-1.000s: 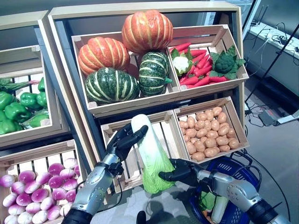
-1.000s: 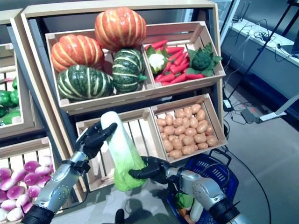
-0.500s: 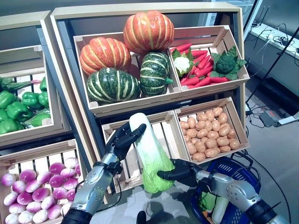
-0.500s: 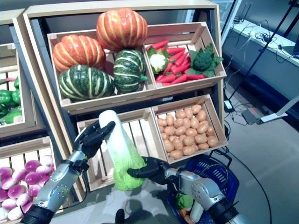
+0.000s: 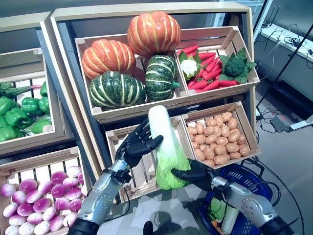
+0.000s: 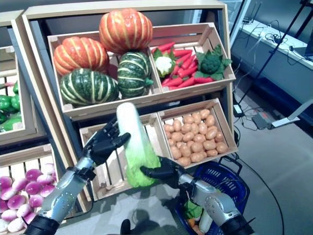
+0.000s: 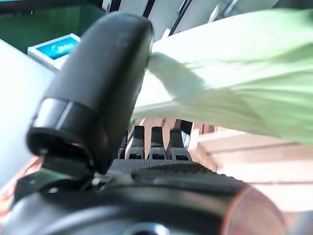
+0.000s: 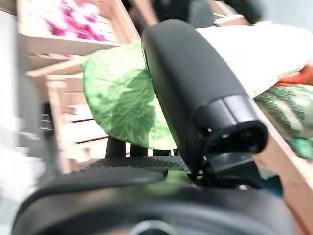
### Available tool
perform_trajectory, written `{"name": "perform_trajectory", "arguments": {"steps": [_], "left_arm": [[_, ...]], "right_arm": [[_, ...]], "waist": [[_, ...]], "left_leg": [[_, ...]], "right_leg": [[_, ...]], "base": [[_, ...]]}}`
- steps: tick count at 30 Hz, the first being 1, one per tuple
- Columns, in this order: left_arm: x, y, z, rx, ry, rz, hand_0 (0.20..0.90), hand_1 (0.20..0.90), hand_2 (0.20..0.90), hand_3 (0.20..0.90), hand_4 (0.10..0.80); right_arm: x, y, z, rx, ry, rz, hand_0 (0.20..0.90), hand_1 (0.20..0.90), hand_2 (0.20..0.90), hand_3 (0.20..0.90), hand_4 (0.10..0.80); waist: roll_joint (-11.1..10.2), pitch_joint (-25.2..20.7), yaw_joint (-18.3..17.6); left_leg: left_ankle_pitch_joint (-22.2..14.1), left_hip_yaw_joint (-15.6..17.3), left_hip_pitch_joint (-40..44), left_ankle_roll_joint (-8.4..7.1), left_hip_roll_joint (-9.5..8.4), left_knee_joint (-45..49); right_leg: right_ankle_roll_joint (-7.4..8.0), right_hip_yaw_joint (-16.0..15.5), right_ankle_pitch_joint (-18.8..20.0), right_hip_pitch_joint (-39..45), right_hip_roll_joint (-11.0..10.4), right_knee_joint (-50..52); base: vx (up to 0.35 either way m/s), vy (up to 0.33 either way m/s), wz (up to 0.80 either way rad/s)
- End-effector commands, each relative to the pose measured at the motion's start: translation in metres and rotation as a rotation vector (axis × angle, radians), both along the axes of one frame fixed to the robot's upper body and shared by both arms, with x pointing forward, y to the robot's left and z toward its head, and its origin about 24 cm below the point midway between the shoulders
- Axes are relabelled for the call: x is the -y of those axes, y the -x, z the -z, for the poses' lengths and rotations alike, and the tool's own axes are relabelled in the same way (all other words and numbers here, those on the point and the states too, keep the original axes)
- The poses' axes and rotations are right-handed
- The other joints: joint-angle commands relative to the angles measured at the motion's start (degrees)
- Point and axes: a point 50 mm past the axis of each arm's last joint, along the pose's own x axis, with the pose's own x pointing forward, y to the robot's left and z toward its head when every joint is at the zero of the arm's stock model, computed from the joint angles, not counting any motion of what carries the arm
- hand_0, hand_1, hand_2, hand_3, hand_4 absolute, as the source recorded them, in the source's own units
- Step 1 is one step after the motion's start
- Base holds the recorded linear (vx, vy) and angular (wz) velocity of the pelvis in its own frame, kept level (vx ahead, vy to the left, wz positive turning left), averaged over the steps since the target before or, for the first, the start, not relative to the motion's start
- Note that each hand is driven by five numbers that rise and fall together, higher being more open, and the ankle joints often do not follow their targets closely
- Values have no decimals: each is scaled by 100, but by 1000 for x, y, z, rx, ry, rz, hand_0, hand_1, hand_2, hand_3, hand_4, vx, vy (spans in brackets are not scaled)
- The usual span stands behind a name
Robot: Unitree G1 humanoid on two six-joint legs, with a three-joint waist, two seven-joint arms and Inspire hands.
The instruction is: Put vegetables into the basket
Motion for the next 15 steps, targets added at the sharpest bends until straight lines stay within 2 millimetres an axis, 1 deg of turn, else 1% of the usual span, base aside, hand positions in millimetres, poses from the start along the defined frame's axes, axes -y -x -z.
{"name": "perform_trajectory", "arguments": {"steps": [1,5,8,9,12,15], "left_arm": [[10,-16,-41,202,76,63,900,900,900,900,800],[11,-14,-40,195,97,76,900,900,900,900,800],[11,-14,-40,189,101,78,900,900,900,900,800],[11,-14,-39,185,104,82,900,900,900,900,800],[7,-14,-40,183,111,68,900,900,900,900,800],[1,-13,-40,189,117,33,900,900,900,900,800]], "right_arm": [[7,-28,-76,389,-271,161,300,300,300,300,400],[24,-30,-85,449,-333,315,300,300,300,300,400],[34,-30,-87,472,-364,401,300,300,300,300,400],[41,-30,-89,484,-387,462,300,300,300,300,400],[60,-29,-87,492,-434,635,300,300,300,300,400],[74,-29,-83,483,-458,759,300,300,300,300,400]], "waist": [[-66,-220,30],[-58,-185,-13],[-52,-176,-25],[-42,-163,-40],[-16,-89,-73],[23,35,-112]], "left_leg": [[-776,163,464,-178,184,12],[-795,171,430,-183,200,12],[-795,158,401,-188,198,12],[-790,164,384,-192,205,12],[-777,231,364,-188,224,12],[-743,302,345,-160,239,12]], "right_leg": [[89,202,649,-436,-337,63],[79,222,642,-456,-300,31],[76,228,647,-460,-284,4],[69,236,645,-472,-271,-5],[56,284,607,-558,-247,84],[31,389,532,-726,-223,296]], "base": [[-60,-10,-2],[-42,-10,-4],[-37,-13,-2],[-53,-15,-1],[-56,4,-6],[-52,20,-13]]}}
